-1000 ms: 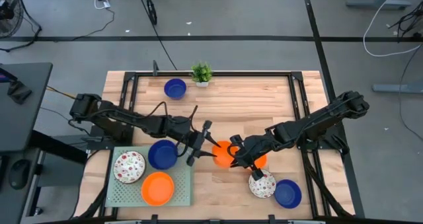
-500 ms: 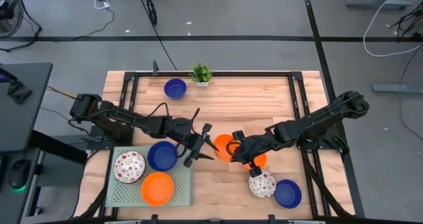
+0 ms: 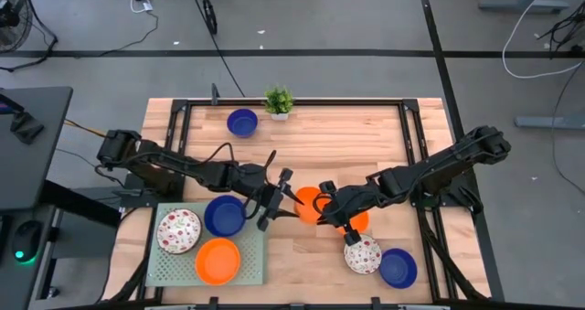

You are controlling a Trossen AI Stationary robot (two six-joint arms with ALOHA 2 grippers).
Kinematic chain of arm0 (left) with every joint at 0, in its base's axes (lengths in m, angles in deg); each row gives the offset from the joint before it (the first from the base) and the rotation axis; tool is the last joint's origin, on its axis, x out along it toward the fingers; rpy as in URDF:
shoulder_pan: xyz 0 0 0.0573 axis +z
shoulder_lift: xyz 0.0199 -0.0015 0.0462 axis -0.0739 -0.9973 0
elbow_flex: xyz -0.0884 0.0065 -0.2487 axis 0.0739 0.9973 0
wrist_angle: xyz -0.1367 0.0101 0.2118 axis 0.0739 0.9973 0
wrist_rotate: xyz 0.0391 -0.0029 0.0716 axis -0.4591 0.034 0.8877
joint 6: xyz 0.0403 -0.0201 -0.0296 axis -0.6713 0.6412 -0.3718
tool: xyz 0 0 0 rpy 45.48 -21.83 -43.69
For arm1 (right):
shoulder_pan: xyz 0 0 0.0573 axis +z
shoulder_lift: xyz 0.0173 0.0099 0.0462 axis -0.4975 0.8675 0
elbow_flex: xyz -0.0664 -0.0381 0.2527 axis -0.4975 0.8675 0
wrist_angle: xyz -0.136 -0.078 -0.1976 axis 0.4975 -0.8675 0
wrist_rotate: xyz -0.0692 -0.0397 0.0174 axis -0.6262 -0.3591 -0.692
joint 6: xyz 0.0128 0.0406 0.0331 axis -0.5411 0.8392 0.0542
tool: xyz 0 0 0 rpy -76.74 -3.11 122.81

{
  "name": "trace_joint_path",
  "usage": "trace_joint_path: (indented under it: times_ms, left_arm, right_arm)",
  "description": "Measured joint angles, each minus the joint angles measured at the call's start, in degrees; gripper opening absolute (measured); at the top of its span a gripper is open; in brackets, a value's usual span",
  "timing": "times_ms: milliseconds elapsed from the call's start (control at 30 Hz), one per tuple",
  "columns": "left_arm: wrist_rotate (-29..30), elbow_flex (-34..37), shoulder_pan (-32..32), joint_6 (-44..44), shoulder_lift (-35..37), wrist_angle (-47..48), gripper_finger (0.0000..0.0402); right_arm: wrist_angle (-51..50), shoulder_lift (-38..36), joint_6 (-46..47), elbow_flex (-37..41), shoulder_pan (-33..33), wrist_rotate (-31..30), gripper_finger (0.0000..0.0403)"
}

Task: Pick & Place Mini bowls
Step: Stack the orange bowl on top of the orange bowl on the shelf

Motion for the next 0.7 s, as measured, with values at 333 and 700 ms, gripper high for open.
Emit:
trace_joint_path:
  times_ms: [333,700]
  left_arm:
    - [-0.17,-0.07,0.29,-3.94,0.13,0.15,0.0118]
    - [-5.36,-0.06,3.84,-5.39,0.15,0.43,0.0035]
  right_arm:
    - [1.60,0.09,-3.89,0.20,-1.53,-1.11,0.0013]
    - [1.86,-0.97,-8.12,0.20,-4.25,-2.09,0.0032]
